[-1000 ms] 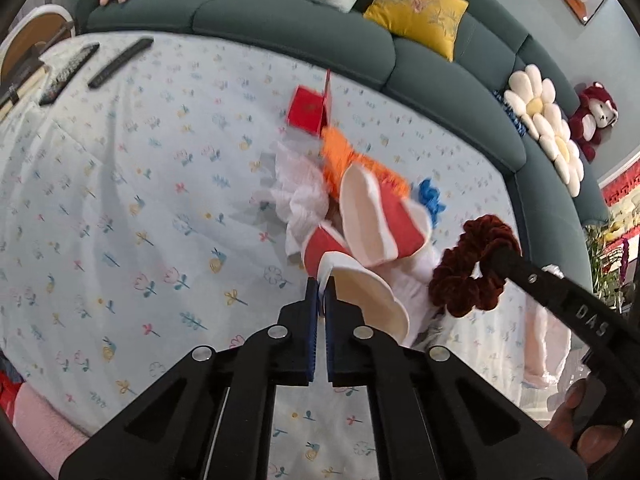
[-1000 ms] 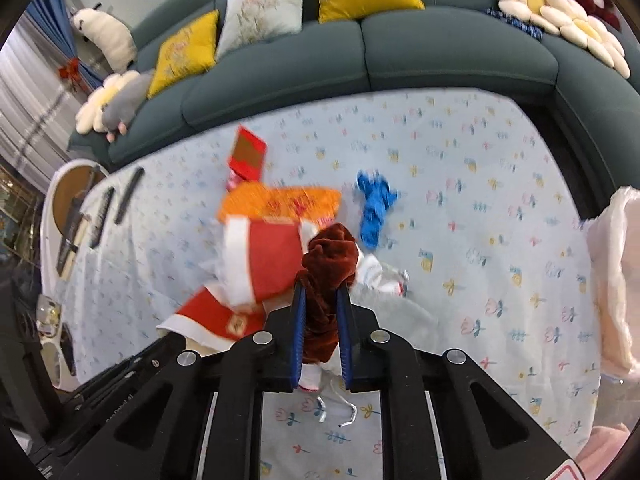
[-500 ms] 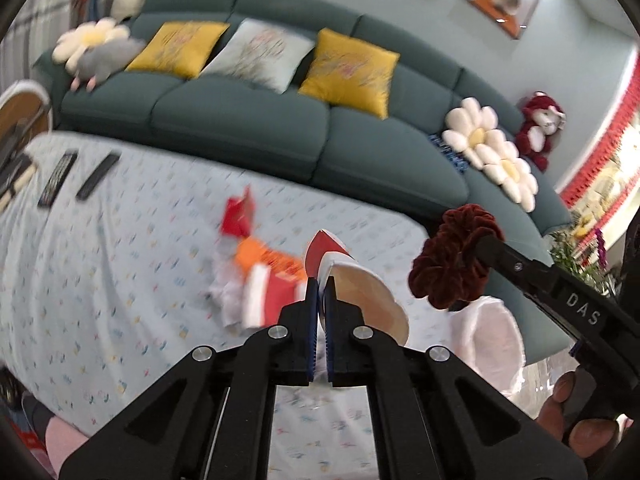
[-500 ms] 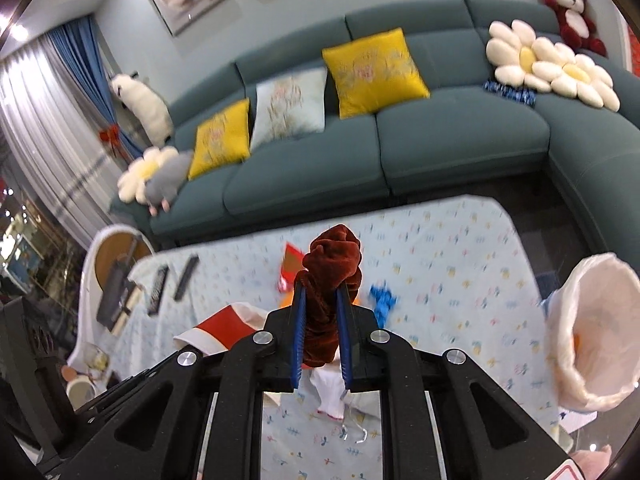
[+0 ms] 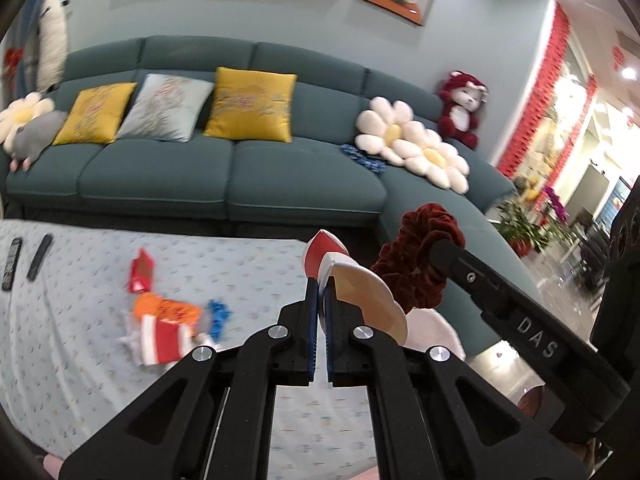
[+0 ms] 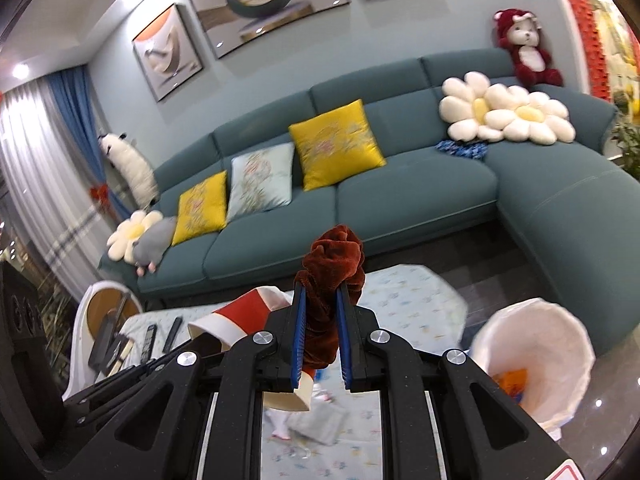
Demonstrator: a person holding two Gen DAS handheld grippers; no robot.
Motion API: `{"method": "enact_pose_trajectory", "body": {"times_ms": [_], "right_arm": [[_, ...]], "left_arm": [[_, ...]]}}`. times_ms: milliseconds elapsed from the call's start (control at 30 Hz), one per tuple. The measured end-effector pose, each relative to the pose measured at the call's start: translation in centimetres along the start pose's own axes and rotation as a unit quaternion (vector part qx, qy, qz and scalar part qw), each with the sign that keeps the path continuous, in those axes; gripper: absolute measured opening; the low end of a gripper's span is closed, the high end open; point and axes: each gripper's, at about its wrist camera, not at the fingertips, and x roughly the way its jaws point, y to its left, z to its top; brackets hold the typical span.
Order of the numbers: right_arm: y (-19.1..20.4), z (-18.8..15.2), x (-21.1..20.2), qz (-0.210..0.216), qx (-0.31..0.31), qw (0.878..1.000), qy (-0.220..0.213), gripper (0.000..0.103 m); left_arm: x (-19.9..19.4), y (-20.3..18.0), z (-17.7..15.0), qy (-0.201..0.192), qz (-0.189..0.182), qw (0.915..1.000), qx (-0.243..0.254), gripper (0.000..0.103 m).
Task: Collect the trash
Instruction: 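Carry cup and scrunchie over the white bin and open both grippers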
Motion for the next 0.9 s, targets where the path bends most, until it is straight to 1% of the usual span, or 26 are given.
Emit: {"method": "enact_pose_trajectory", "body": {"times_ms": [167,267,333,467,633,767,900], "right_arm": [[-5.3,0.5,-2.5,-0.032,0.024,0.999,-0.016,0.014],[-8.2,0.3,-3.4,-0.051,0.040,0.998,-0.019,0.014],[-10.3,-0.1,-3.6,-0.065,0.053,0.996,-0.018,0.014],[-14.1,-1.1,-3.8,-0.087,0.078,0.993,-0.012,0.014],[-18.4,-2.6,-3.4,-0.111,0.104,0.988,0.003,0.014],[-21.1,-3.6,-2.4,-0.126,0.116,0.985,0.018,0.014],[-23.1,-4.3,-1.2,-0.132,0.128,0.982,0.031,0.014]], "left_arm": [[1.5,-4.8,-0.2,0.011,-0.024,0.9993,0.025,0.003],[2.9,-7.7,-0.8,0.025,-0.040,0.9979,0.045,0.003],[4.1,-9.7,-1.4,0.039,-0.061,0.9957,0.058,0.003],[6.2,-13.2,-2.9,0.058,-0.075,0.9918,0.085,0.003],[9.3,-16.0,-4.4,0.087,-0.085,0.9873,0.103,0.003],[11.9,-17.3,-5.4,0.111,-0.089,0.9842,0.105,0.004],[14.5,-18.4,-6.5,0.133,-0.087,0.9811,0.110,0.004]]}}
